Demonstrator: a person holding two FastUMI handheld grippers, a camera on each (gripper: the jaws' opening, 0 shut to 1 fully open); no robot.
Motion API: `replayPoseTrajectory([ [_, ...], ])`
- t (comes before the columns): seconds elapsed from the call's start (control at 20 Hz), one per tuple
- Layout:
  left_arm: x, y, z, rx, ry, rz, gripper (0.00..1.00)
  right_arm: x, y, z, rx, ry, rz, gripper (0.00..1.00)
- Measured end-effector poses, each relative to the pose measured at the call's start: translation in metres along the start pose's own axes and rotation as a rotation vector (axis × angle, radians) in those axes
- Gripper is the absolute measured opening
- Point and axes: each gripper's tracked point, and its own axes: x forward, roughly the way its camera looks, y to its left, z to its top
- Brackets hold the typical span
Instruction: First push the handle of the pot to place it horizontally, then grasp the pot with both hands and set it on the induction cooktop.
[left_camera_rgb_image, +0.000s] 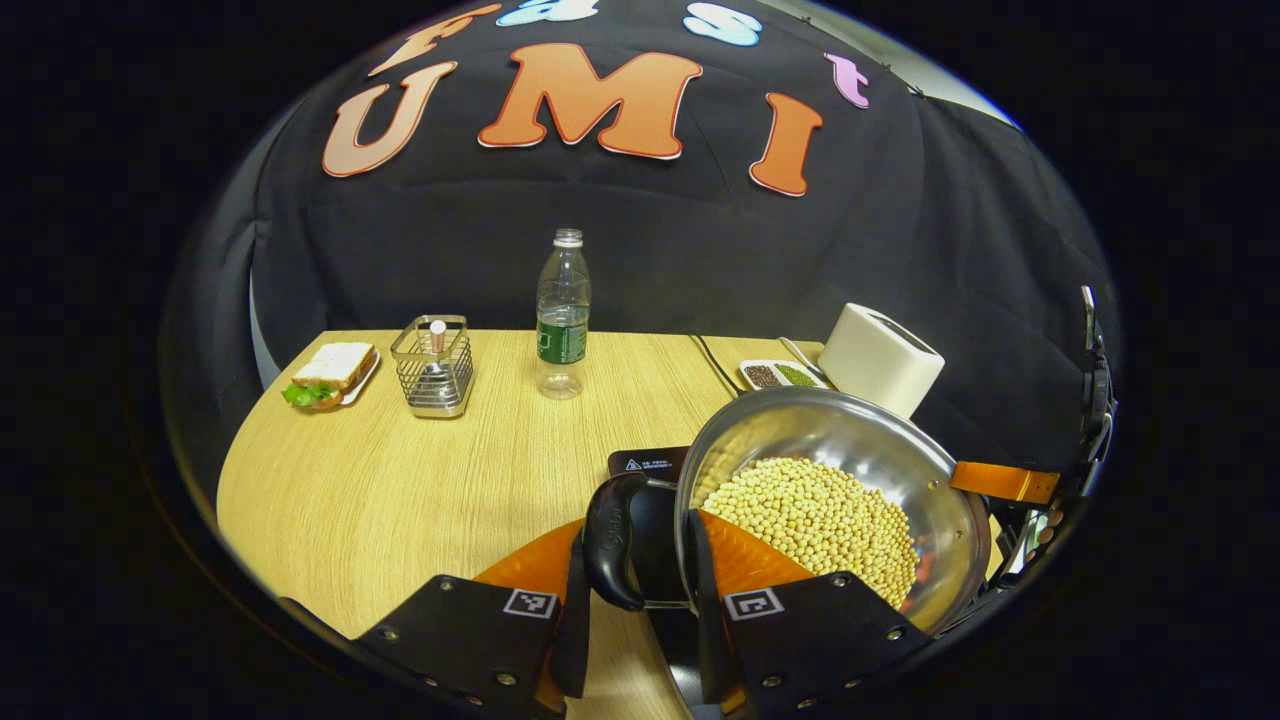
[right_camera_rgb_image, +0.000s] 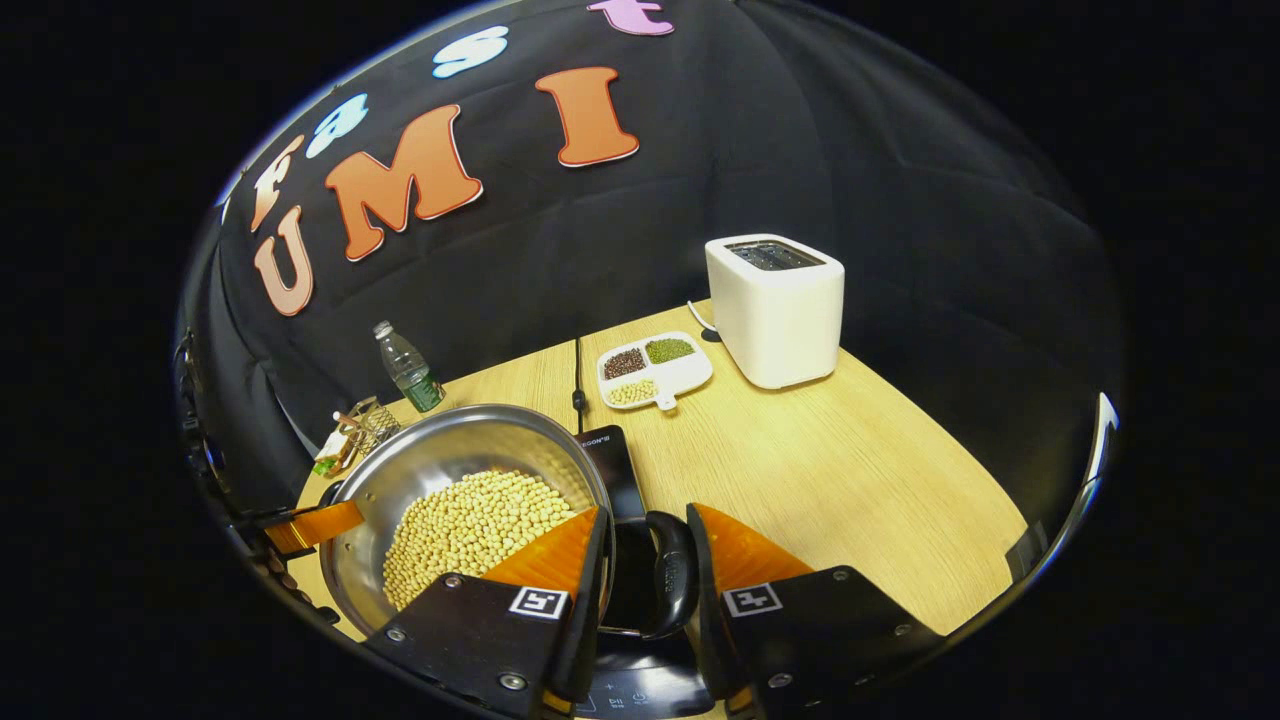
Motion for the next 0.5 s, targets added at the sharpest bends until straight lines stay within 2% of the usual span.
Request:
replayPoseTrajectory([
  [0.2,0.002,-0.001,-0.005,-0.020,0.009,0.018,0.46,0.004,-0.003,-0.006,0.015,0.021,0.015,0.43],
  [0.25,0.001,-0.001,-0.006,-0.029,0.008,0.023,0.46,0.004,-0.003,-0.009,0.018,0.034,0.021,0.39],
  [0.3,0.001,-0.001,-0.008,-0.029,0.013,0.025,0.47,0.005,-0.002,-0.006,0.022,0.018,0.026,0.43],
  [0.45,0.000,0.002,-0.015,-0.035,0.032,0.037,0.49,0.002,-0.001,-0.005,0.002,0.020,0.043,0.46],
  [0.5,-0.007,0.002,-0.006,-0.032,0.000,0.046,0.51,-0.001,-0.002,-0.001,-0.021,-0.002,0.034,0.51],
])
